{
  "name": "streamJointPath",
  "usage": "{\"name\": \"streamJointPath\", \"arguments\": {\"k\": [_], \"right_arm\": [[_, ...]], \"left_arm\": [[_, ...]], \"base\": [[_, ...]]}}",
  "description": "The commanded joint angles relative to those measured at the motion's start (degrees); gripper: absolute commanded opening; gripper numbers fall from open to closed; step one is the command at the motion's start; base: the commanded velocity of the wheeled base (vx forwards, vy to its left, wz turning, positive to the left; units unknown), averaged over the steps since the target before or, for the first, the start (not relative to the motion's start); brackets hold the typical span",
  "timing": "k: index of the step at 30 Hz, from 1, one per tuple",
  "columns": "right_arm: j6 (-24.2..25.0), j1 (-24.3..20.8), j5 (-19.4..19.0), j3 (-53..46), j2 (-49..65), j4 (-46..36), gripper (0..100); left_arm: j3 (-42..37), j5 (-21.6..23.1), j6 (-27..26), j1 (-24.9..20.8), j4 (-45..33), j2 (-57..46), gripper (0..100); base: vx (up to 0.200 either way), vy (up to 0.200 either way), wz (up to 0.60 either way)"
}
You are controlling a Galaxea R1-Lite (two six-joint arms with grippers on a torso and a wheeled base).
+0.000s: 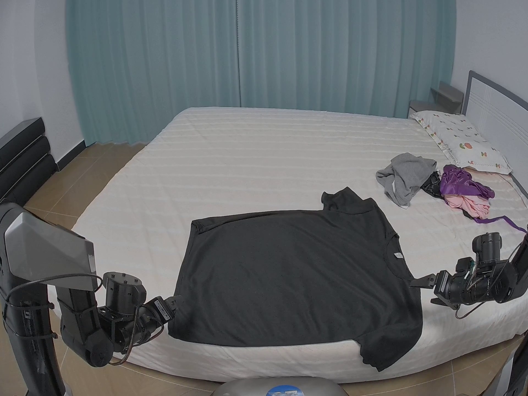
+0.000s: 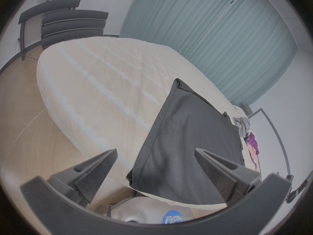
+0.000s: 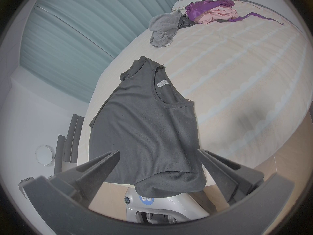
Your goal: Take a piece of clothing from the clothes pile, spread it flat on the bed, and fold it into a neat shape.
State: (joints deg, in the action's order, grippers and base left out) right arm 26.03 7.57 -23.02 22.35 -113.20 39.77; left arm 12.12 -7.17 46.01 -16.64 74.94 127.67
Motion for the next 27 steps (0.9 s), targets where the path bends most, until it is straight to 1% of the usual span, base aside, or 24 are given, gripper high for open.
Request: {"name": "streamJointPath", "arguments": {"k": [1, 6, 7, 15, 27], "right_arm": [[0.0, 0.0, 0.0, 0.0, 0.2, 0.0, 100], [0.0, -0.8, 0.0, -0.3, 0.6, 0.1, 100], [0.1, -1.6, 0.1, -0.5, 1.5, 0.0, 100], [0.1, -1.7, 0.0, -0.7, 1.2, 0.0, 100], [0.1, -1.8, 0.0, -0.8, 1.1, 0.0, 100]], "left_arm": [[-0.3, 0.0, 0.0, -0.7, 0.0, -0.2, 100], [-0.3, -0.2, 0.1, -1.3, 0.0, -0.5, 100], [-0.2, -0.1, 0.8, -1.3, 0.0, -1.2, 100], [-0.1, -0.1, 1.0, -1.4, 0.0, -1.3, 100], [0.7, 0.0, 1.1, -1.0, 0.0, -1.8, 100]], "base": [[0.000, 0.000, 0.00], [0.000, 0.000, 0.00], [0.200, 0.000, 0.00], [0.200, 0.000, 0.00], [0.000, 0.000, 0.00]]}}
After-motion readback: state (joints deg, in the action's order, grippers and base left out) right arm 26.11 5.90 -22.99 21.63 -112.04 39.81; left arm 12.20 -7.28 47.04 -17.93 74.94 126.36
